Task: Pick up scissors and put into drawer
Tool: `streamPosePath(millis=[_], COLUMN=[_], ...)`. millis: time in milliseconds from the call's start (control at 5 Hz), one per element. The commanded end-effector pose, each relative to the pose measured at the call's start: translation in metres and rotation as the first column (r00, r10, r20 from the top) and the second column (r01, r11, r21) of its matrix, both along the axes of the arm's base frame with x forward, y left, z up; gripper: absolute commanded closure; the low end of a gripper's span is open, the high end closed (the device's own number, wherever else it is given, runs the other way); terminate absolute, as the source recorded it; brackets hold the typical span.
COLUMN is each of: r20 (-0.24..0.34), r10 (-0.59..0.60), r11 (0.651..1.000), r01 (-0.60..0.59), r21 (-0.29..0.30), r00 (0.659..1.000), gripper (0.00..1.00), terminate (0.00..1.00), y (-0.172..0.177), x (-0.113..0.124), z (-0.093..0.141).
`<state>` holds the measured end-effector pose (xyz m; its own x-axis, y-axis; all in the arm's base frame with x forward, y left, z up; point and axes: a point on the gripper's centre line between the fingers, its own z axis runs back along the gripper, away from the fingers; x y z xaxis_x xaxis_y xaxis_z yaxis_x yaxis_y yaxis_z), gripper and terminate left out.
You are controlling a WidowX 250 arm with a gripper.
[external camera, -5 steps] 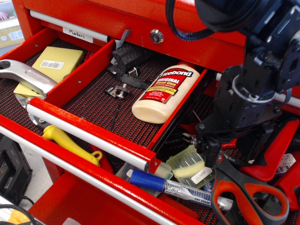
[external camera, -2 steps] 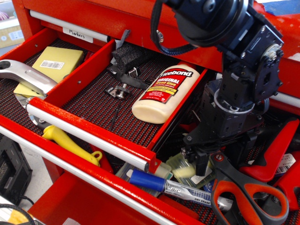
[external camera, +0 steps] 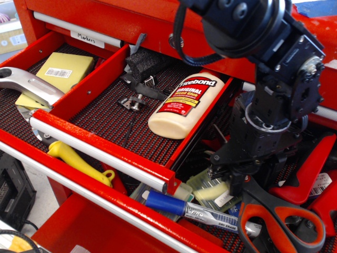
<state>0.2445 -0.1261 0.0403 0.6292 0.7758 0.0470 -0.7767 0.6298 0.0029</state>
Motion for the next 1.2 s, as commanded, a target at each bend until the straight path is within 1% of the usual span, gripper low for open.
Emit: streamPosePath(millis=[0,200,400,600,800,1000], r20=[-0.072,-0.132,-0.169,-0.196,-0.224,-0.174], r10=[-0.018,-0.027,-0.052,-0.039,0.051,0.183], r11=[1.000,0.999,0.998,0.999,0.990,0.953], r01=[0.017,0.022,0.048,0.037,-0.021,-0.131], r21=[-0.018,-0.040,-0.029,-0.013,0.138,0.272], r00=[0.997,0.991,0.984,0.980,0.973,0.968], gripper=[1.00,1.00,1.00,1.00,1.00,1.00], terminate=[0.00,0.00,0.00,0.00,0.00,0.00], y=[-0.003,-0.018,-0.035,-0.046,-0.046,-0.025], x=[0.002,0.004,0.010,0.015,0.013,0.006], z=[0.015,0.045,0.077,0.102,0.118,0.125])
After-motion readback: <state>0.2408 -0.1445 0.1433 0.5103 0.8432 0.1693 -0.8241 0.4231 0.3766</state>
